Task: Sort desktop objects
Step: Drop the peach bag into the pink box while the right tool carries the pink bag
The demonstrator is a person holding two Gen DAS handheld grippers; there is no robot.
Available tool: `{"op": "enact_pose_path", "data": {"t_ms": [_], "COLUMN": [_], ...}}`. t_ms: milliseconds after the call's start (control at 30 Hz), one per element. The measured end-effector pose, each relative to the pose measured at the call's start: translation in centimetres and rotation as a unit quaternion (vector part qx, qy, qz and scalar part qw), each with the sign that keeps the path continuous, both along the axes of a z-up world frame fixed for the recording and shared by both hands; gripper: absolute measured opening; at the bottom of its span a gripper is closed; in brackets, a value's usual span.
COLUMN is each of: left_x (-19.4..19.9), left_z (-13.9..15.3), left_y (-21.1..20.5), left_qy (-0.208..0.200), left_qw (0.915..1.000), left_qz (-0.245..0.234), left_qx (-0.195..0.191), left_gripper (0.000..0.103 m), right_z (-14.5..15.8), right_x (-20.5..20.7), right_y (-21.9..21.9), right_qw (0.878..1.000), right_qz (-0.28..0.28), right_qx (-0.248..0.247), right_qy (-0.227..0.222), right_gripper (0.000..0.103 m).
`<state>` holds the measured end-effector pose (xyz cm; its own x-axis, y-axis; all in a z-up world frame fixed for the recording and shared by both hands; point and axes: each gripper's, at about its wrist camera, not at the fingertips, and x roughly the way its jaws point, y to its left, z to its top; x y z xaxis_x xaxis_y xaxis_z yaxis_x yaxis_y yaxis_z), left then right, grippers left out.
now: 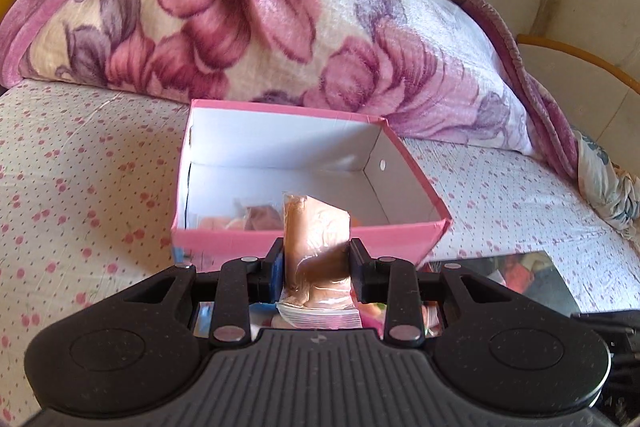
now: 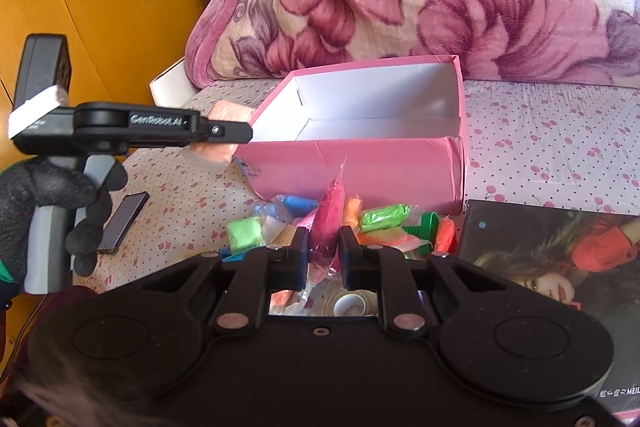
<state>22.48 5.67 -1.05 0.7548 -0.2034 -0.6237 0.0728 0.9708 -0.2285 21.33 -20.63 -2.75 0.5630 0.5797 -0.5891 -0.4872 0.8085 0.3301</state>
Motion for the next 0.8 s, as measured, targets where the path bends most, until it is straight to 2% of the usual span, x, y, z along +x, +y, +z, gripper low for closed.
{"op": "enact_pose_path", "data": {"t_ms": [133, 800], "left_x": [2.4, 16.1], "left_z": [-0.1, -6.8], "left_y": [0.2, 1.9], "left_qy": [-0.003, 0.077], "left_qw": [0.9999, 0.9943], "left_qz": [0.008, 0.049], "left_qx": [0.005, 0.056], "left_gripper": [0.031, 0.031], "right_z": [-0.1, 0.2], "right_x": [0.5, 5.0], "right_y": [-0.2, 0.3], "right_qw": [1.000, 1.000], "right_qz": [-0.002, 0.011], "right_qx": [0.003, 0.025], "right_qy": [0.002, 0.009], "right_gripper": [0.015, 0.015]}}
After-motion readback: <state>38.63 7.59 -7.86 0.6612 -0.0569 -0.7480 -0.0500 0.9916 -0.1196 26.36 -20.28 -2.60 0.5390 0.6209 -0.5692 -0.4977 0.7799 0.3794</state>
